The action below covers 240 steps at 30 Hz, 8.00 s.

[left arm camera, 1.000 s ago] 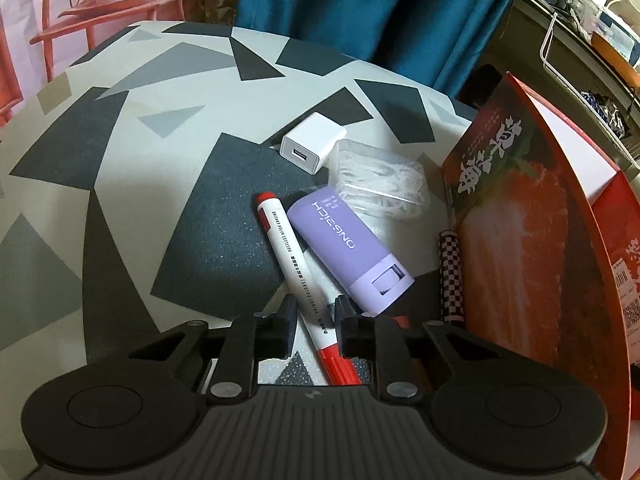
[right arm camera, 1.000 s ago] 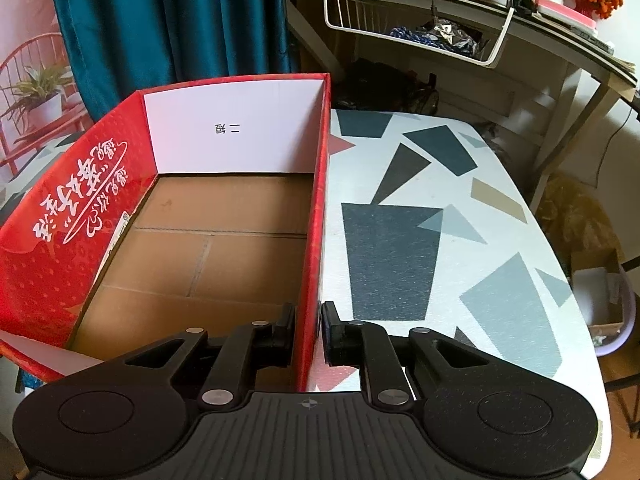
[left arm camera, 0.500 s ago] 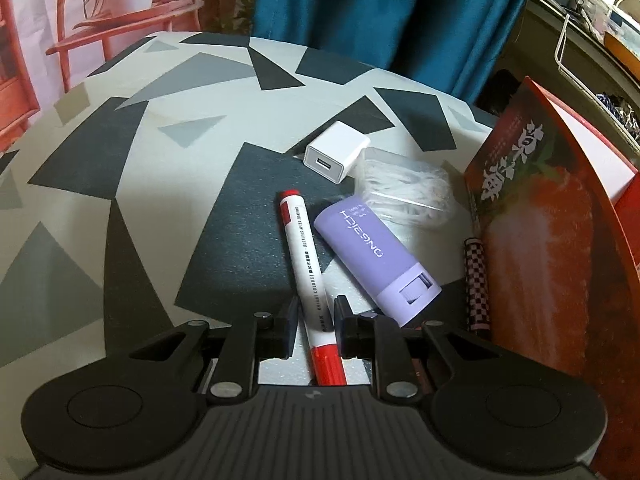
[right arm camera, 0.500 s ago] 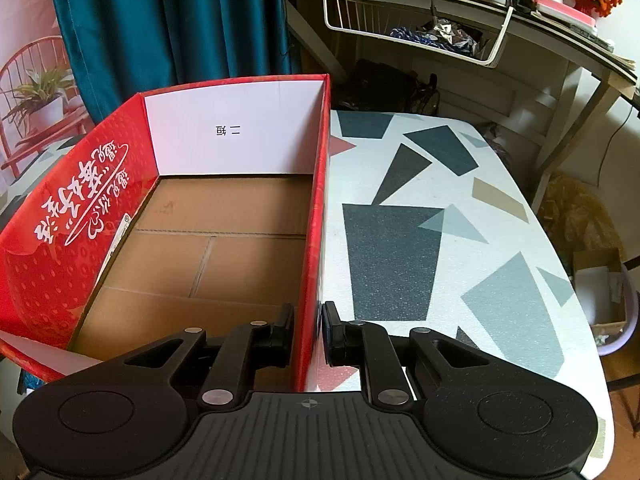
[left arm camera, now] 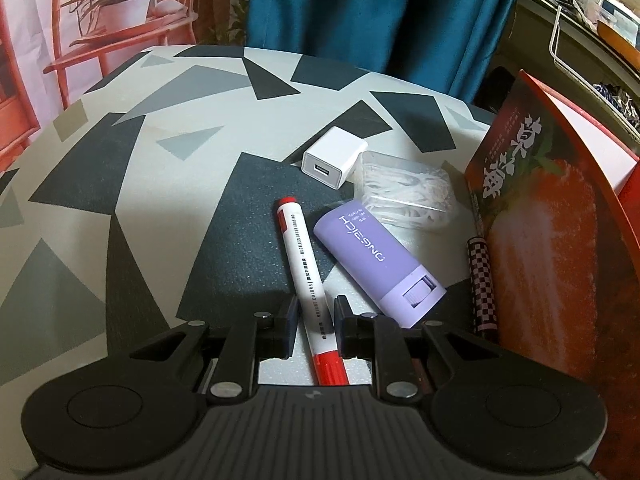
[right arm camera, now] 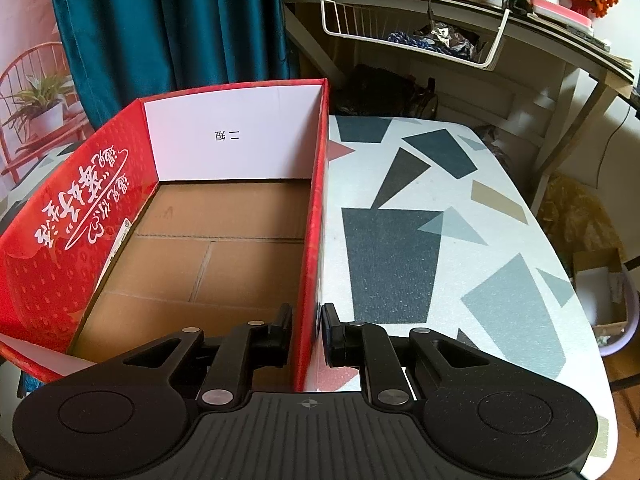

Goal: Organize rigid objects
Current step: 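Lower the left tool over the marker and close its fingers on it, then lift the marker with the left tool and drop it into the red box, then move the left tool back to the table toward the blue bottle, then close the left tool's fingers on the blue bottle and lift it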

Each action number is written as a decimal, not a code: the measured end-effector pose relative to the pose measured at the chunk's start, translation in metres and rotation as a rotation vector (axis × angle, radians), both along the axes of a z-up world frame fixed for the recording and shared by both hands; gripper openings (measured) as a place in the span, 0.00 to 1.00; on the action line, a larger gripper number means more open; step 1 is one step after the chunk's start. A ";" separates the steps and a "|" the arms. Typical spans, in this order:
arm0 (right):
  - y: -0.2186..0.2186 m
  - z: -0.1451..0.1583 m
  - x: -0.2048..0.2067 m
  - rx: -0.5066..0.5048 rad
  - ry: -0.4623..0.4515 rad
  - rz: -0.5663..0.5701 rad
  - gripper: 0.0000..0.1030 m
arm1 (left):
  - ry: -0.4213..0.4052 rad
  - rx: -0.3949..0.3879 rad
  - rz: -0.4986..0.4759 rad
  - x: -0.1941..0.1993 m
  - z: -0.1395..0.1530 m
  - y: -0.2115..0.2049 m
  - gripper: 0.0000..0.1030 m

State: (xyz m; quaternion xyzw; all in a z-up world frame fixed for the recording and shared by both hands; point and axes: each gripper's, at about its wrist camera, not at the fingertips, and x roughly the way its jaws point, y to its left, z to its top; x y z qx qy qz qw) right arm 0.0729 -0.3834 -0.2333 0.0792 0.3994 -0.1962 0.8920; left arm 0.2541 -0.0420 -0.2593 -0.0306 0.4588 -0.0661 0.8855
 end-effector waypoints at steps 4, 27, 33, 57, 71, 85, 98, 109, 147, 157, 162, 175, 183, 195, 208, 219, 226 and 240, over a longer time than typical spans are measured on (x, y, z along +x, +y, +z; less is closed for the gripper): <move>0.000 0.000 0.000 -0.006 0.002 -0.004 0.11 | -0.001 -0.009 -0.004 0.000 0.000 0.002 0.18; 0.000 0.000 0.000 -0.006 0.000 -0.005 0.11 | -0.042 -0.005 0.036 -0.004 0.009 0.021 0.15; 0.000 0.000 0.000 -0.006 -0.001 -0.005 0.11 | -0.040 -0.030 0.027 -0.003 0.014 0.025 0.15; 0.000 0.000 0.000 -0.005 0.001 -0.005 0.11 | -0.134 0.164 0.005 0.007 -0.006 0.012 0.16; 0.000 -0.001 0.001 -0.002 0.001 -0.007 0.11 | -0.182 0.057 -0.036 -0.003 0.014 0.017 0.16; 0.000 -0.002 0.001 -0.007 0.005 -0.003 0.11 | -0.310 -0.121 -0.365 -0.026 0.105 -0.023 0.16; 0.001 -0.001 0.001 -0.008 0.008 -0.001 0.11 | -0.179 -0.299 -0.513 -0.016 0.092 -0.106 0.16; 0.001 0.000 0.002 -0.009 0.009 0.002 0.12 | -0.195 -0.200 -0.499 -0.003 0.079 -0.109 0.18; -0.001 0.000 0.005 0.009 0.027 0.030 0.15 | -0.290 -0.064 -0.490 -0.010 0.103 -0.032 0.77; -0.001 0.001 0.005 0.017 0.023 0.034 0.17 | -0.129 0.008 -0.301 -0.017 0.042 0.023 0.61; 0.001 0.001 0.005 0.018 0.024 0.037 0.18 | -0.072 -0.013 -0.283 -0.034 0.020 0.034 0.60; 0.002 0.001 0.005 0.017 0.034 0.045 0.18 | -0.028 -0.021 -0.267 -0.077 -0.002 0.037 0.57; 0.002 0.002 0.007 0.011 0.042 0.057 0.18 | -0.025 -0.029 -0.219 -0.078 -0.001 0.040 0.54; 0.002 0.002 0.007 0.008 0.046 0.060 0.18 | -0.019 -0.067 -0.420 -0.090 -0.003 0.009 0.64; 0.002 0.003 0.008 0.000 0.056 0.069 0.17 | -0.028 -0.030 -0.551 -0.101 -0.007 -0.015 0.68; 0.002 0.003 0.008 -0.001 0.058 0.069 0.17 | -0.130 0.131 -0.505 -0.095 -0.009 -0.019 0.45; 0.002 0.003 0.008 -0.004 0.061 0.069 0.17 | -0.136 0.083 -0.428 -0.071 -0.007 -0.009 0.29; 0.002 0.003 0.009 -0.009 0.067 0.074 0.17 | -0.075 -0.173 -0.310 -0.040 0.002 0.023 0.35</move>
